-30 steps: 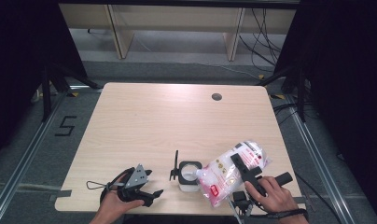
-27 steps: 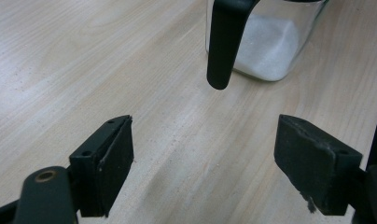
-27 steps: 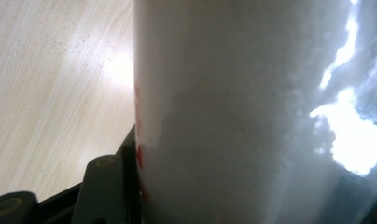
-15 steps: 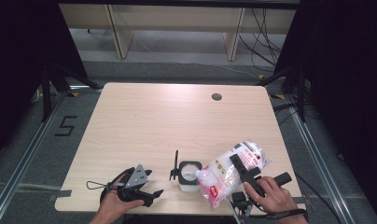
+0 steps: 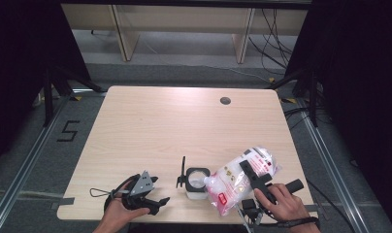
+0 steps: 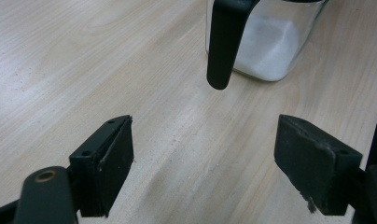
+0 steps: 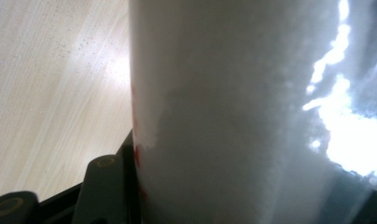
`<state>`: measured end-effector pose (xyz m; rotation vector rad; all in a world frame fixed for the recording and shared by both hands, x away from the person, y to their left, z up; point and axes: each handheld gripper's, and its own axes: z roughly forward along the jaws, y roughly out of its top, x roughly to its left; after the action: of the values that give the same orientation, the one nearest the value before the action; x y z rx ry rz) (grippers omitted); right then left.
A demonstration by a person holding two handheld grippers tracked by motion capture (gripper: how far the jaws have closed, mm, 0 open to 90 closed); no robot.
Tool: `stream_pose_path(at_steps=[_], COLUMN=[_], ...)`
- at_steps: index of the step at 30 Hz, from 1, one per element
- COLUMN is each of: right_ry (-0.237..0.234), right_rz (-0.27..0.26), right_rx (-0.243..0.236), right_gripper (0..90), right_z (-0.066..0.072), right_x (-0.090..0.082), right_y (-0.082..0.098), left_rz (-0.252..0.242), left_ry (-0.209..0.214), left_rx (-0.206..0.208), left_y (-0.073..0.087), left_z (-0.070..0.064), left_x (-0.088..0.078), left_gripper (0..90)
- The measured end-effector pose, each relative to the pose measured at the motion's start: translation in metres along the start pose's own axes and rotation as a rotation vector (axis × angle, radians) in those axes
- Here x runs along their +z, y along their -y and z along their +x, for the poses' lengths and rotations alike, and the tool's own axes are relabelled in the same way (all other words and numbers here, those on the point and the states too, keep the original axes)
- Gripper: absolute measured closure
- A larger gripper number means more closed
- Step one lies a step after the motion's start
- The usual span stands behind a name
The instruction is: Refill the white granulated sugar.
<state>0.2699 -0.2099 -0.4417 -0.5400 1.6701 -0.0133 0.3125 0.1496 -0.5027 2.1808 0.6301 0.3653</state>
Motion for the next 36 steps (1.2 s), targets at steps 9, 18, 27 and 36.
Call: stream_pose_path(at_steps=[9,18,27,36], right_ry=[-0.005,-0.011,-0.004,-0.002], right_rz=[-0.001,0.015,0.017,0.015], right_rx=[0.013,0.033,0.038,0.023], right_gripper=[45.2,45.4,45.5,45.6], right_z=[-0.0004,0.0016,0.0007,-0.0007], right_x=[-0.0002,-0.0009,-0.0017,-0.0016], right_y=[0.001,0.0017,0.0011,0.002], left_rz=[0.005,0.006,0.003,-0.002], left_ry=[-0.003,-0.004,-0.001,0.0], left_rx=[0.014,0.015,0.013,-0.027], left_y=[-0.0003,-0.0003,-0.0003,0.0005], left_z=[0.0011,0.001,0.0008,-0.0016], left_x=[-0.0006,-0.0007,-0.0005,0.0006], left_gripper=[19.4,19.4,19.4,19.4])
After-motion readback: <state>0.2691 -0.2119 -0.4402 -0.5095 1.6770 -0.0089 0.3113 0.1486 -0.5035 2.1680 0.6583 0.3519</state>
